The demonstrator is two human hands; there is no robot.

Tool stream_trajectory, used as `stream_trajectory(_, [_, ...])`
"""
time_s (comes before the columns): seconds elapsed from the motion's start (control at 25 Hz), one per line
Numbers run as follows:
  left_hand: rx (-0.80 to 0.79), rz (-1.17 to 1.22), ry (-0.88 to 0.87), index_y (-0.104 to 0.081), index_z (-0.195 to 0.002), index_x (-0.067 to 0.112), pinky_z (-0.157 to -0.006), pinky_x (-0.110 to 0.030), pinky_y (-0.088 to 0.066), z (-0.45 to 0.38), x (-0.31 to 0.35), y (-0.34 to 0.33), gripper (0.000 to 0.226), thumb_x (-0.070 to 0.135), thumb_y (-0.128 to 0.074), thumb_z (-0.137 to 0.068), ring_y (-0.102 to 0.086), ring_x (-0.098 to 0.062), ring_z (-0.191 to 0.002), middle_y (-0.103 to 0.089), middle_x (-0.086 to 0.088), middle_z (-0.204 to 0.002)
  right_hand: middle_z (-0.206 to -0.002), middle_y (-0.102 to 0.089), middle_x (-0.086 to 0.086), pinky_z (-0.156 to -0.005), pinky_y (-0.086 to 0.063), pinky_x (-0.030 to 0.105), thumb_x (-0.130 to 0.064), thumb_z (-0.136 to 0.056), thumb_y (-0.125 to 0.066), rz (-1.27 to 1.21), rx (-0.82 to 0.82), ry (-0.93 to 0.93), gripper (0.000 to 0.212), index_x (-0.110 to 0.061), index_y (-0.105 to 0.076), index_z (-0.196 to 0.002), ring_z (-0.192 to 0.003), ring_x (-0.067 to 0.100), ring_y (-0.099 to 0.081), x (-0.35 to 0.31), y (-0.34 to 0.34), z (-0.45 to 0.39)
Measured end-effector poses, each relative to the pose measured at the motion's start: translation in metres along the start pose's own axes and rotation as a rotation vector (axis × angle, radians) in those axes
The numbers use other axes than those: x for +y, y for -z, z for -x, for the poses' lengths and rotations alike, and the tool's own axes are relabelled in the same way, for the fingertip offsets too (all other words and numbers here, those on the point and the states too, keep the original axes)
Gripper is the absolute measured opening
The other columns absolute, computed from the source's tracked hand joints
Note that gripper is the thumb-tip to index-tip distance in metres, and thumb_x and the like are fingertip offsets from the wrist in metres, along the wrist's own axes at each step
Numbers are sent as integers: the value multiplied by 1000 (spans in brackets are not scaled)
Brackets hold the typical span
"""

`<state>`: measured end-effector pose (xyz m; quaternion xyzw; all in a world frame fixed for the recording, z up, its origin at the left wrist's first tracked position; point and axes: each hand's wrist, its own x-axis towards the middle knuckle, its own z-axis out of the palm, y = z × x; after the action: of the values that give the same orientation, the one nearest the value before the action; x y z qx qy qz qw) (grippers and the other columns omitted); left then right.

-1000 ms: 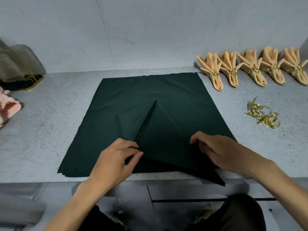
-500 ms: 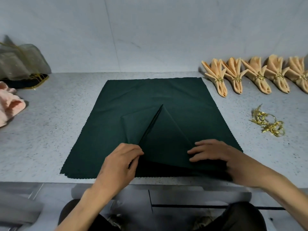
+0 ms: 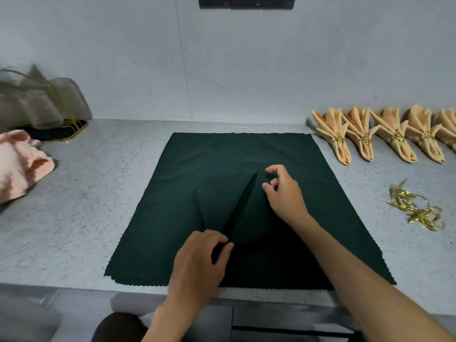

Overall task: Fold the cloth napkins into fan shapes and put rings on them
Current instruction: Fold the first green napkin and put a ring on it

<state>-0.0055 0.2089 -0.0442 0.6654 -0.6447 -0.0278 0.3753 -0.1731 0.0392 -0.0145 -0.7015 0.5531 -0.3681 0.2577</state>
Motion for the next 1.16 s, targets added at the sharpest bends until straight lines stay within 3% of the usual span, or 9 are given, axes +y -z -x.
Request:
stream_trajectory(0.08, [32, 39, -9, -73, -104, 25, -76, -12, -42, 2, -2, 0, 23, 22, -77, -82, -56, 1, -80, -66, 20, -87, -90, -61, -6, -66, -39, 31, -19, -96, -56, 187, 21, 90, 21, -23, -52, -116, -81, 15, -56, 1, -11, 0])
stream_trajectory(0.44, [-3, 8, -130, -75, -98, 16, -73, -19, -48, 5, -9, -5, 10, 12, -70, -89, -55, -3, -84, -63, 13, -99, -134, -57, 0, -81, -36, 41, -20, -93, -48, 706, 45, 192, 39, -21, -62, -129, -106, 29, -50, 18, -29, -6])
stream_trajectory(0.6, [-35, -50, -206, -75, -101, 18, -71, -22, -51, 5, -9, -5, 21, 30, -60, -94, -55, -6, -89, -63, 12, -100, -139, -54, -3, -85, -35, 42, -23, -97, -43, 762, -10, 202, 41, -24, -56, -135, -112, 29, -48, 17, -31, -8])
stream_trajectory(0.68, [-50, -19, -214, -76, -100, 18, -76, -25, -51, 6, -3, -3, 25, 34, -58, -94, -55, -8, -93, -63, 11, -103, -140, -52, -4, -93, -35, 44, -23, -100, -42, 547, -34, 136, 38, -24, -54, -136, -118, 28, -47, 11, -21, -11])
stream_trajectory(0.8, [19, 89, -173, -74, -105, 17, -94, -26, -45, -10, 2, 10, 27, 33, -55, -93, -55, -12, -106, -63, 6, -114, -130, -58, -4, -99, -38, 45, -20, -98, -47, 240, 128, 90, 30, -21, -58, -126, -118, 23, -48, -1, 11, 8])
stream_trajectory(0.88, [56, 90, -47, -70, -112, 18, -99, -31, -42, -45, -12, 16, 28, 28, -54, -90, -55, -16, -111, -64, 5, -119, -108, -65, -9, -89, -44, 40, -18, -96, -52, 207, 191, 108, 20, -22, -63, -111, -98, 16, -55, -5, 36, 41])
stream_trajectory(1.0, [-198, -92, 183, -54, -136, 25, -106, -44, -37, -97, -39, 15, 39, 25, -50, -97, -45, -25, -127, -55, 5, -136, -70, -63, -16, -66, -47, 34, -21, -92, -58, 183, 80, 66, 11, -30, -63, -95, -60, 5, -56, -7, 48, 103])
stream_trajectory(1.08, [-335, -212, 196, -46, -143, 31, -104, -47, -33, -103, -47, 9, 43, 29, -45, -100, -42, -26, -129, -52, 5, -139, -75, -63, -19, -72, -46, 34, -29, -90, -60, 234, -16, 75, 9, -33, -63, -98, -67, 3, -56, -3, 39, 128])
stream_trajectory(1.16, [-314, -194, 208, -48, -142, 35, -100, -46, -32, -93, -42, 14, 41, 30, -43, -101, -45, -25, -123, -55, 3, -130, -95, -61, -21, -82, -39, 33, -34, -89, -61, 293, -29, 100, 19, -32, -62, -108, -85, 5, -54, 4, 33, 131])
